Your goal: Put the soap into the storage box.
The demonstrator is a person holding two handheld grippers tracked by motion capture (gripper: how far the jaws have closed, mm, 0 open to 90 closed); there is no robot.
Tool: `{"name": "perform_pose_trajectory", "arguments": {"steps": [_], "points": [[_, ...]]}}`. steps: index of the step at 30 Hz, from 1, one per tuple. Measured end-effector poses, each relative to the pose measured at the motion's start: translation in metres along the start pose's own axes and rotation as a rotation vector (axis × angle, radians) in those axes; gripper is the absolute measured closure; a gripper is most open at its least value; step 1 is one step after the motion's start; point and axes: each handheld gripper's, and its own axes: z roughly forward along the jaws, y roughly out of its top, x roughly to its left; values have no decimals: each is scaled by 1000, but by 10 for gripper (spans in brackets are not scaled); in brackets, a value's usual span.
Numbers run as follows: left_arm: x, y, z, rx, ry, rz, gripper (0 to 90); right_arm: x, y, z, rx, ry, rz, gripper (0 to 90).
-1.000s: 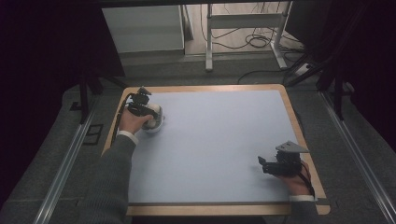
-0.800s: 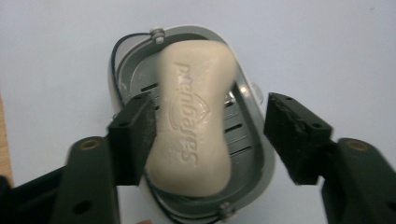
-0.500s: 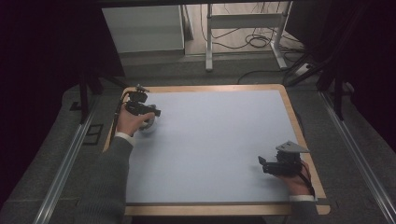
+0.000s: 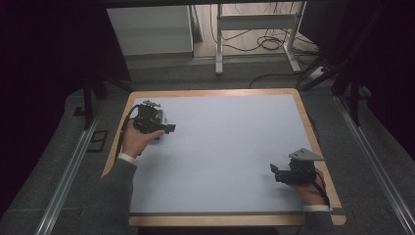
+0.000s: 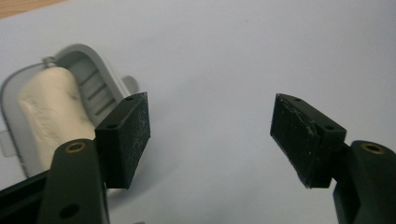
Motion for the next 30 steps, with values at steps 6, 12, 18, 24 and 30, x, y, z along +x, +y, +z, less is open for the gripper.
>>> {"name": "perform_pose_trajectory", "arguments": {"steps": [6,12,18,24,30], "points": [[-14,-23,1,-5,-47,33,290,0,0,0,-1,0,-1,86],[-24,-47,9,-4,-71,56,290,1,0,0,0,0,-4,86],[-29,-67,15,1,-88,51,289,1,0,0,1,0,-6,86],[-38,-89,15,-3,-66,43,284,1,0,-1,1,-3,-10,86],[-43,-111,15,-11,-83,21,283,3,1,0,3,-1,-14,86]]}}
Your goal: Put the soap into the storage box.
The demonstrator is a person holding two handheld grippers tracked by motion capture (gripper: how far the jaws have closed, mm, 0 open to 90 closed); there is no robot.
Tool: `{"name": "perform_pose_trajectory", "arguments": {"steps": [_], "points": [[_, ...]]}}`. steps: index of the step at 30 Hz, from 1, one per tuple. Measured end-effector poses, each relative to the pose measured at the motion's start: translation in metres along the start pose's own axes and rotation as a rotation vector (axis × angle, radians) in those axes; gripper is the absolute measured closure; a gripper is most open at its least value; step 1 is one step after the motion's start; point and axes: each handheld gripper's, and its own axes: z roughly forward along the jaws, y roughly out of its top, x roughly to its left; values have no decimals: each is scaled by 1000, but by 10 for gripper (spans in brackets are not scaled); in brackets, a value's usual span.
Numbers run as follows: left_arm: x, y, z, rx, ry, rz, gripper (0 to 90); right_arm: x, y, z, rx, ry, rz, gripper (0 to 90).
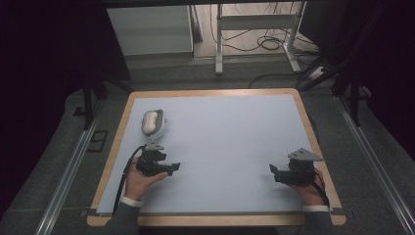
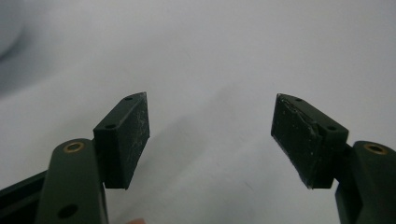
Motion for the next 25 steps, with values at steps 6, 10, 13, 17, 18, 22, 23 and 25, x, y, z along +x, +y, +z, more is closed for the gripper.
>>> {"name": "perform_pose_trajectory", "arguments": {"steps": [6,10,13,17,18,22,23,25], "points": [[1,-7,1,-4,-9,-9,281,1,0,1,-2,-2,-6,86],[2,-8,-1,-20,-5,-16,282,1,1,0,-7,-1,-6,86],[2,-8,-3,-25,-7,-21,282,1,1,0,-6,-1,-6,86],[3,-9,-3,-31,-7,-27,281,1,1,-2,-13,3,-4,86],[3,-9,-3,-32,-9,-27,281,1,1,-2,-15,3,-3,86],[4,-8,-4,-38,-12,-27,280,2,1,-3,-19,6,-4,86],[4,-8,-4,-40,-10,-30,280,2,2,-3,-19,6,-5,86],[6,-8,-5,-39,-11,-28,278,3,2,-2,-20,9,-4,86]]}}
